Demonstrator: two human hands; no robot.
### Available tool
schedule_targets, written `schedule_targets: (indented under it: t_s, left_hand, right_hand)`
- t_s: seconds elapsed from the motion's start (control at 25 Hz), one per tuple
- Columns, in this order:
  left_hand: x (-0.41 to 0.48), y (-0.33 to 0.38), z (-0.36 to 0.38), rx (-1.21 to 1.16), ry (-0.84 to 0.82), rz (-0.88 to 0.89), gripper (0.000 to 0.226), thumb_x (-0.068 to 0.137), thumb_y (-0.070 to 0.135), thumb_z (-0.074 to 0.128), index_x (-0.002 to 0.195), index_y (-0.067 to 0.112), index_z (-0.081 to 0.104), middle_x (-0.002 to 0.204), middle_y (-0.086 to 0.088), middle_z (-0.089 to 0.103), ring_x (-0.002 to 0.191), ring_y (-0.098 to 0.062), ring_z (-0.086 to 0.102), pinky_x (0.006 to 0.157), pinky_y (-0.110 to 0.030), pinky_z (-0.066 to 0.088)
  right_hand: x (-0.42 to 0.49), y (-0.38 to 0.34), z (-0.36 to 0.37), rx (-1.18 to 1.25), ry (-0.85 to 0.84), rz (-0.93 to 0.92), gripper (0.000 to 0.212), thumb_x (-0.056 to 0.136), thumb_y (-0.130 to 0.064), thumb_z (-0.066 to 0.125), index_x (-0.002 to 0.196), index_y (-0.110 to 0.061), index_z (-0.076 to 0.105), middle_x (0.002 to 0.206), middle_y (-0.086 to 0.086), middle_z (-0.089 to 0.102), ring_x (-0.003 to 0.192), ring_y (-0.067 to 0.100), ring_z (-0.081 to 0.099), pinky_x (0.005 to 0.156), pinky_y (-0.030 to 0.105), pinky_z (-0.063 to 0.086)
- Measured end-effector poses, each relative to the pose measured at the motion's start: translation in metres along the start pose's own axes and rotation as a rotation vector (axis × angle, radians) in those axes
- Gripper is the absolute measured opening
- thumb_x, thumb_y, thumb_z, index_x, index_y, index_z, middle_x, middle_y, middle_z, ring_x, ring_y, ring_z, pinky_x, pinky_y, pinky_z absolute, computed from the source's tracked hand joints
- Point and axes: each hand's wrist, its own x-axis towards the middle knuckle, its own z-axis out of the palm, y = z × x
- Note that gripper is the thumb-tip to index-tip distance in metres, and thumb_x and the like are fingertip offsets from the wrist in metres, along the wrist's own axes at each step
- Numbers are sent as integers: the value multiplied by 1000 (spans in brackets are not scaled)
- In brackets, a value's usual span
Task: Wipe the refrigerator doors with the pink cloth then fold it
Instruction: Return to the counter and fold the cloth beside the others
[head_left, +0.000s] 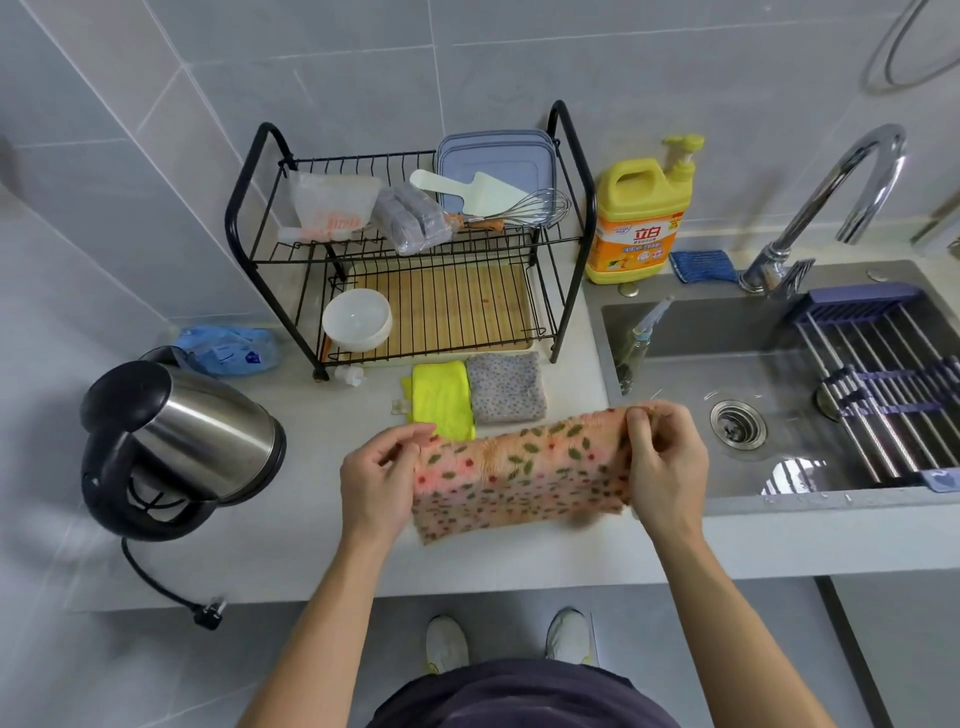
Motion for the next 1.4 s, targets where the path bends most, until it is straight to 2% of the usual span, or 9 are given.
schedule_targets:
  t_s: [0.24,0.44,0.6,0.68,0.8,0.88,1.0,1.2,1.4]
  left_hand:
    - [17,64,-5,-285,231,150,34,98,5,69,111,35,74,110,10,79,108,-5,73,89,-25,60]
    - [18,90,-10,-410,271,224,33,99,-2,64,122,21,69,95,17,80,94,-2,74,79,-17,58]
    - [9,56,-9,-348,242,88,30,96,-6,63,113,17,73,89,3,79,77,-1,72,65,-18,58]
    - [0,20,-7,-252,194,-21,29,95,-5,64,107,20,74,88,-9,78,73,-8,72,63,-32,63]
    - [-18,-36,-5,-101,109,-147,29,95,0,68,101,27,77,79,-5,78,73,-24,71,74,-52,62]
    - [-31,-60,-2,-38,80,-208,33,94,-2,66,97,29,76,73,-2,77,72,-27,70,67,-37,58]
    - [-41,-74,1,19,40,-228,37,95,-6,63,95,29,74,72,0,75,63,-12,65,56,-21,50]
    - [-20,-83,3,45,11,-209,21,98,14,69,113,29,75,95,0,79,89,-19,74,81,-37,62]
    - [16,-70,15,70,67,-233,38,100,14,67,138,16,63,124,3,71,114,-11,68,93,-18,48]
  right_hand:
    - [16,-61,0,243,171,-251,7,104,-12,63,107,-15,69,99,-4,70,94,7,66,84,23,54]
    - [22,-80,-3,313,196,-309,9,105,-12,63,109,-8,69,102,6,71,94,12,66,82,25,54]
    - [13,-42,-2,278,120,-167,7,101,-2,63,99,-3,70,89,5,70,83,8,66,75,24,54]
    - [-1,-6,-4,240,55,-22,14,98,1,63,89,-7,70,80,1,71,76,11,66,73,27,55]
    - [-29,45,-8,115,-22,214,20,95,0,63,79,-10,70,72,4,70,66,13,62,65,23,51]
    - [-46,67,-12,41,-34,311,19,94,1,62,76,-4,67,69,12,67,59,13,58,53,14,46]
    - [-55,85,-16,-21,-68,365,18,93,1,60,76,3,64,70,18,66,52,8,55,52,15,45]
    - [-35,85,-10,-42,-111,326,16,96,-7,63,80,-8,66,71,10,70,64,21,62,58,25,49]
    - [13,86,10,-113,-307,290,12,102,-24,66,113,-20,68,110,-2,72,103,22,67,85,28,48]
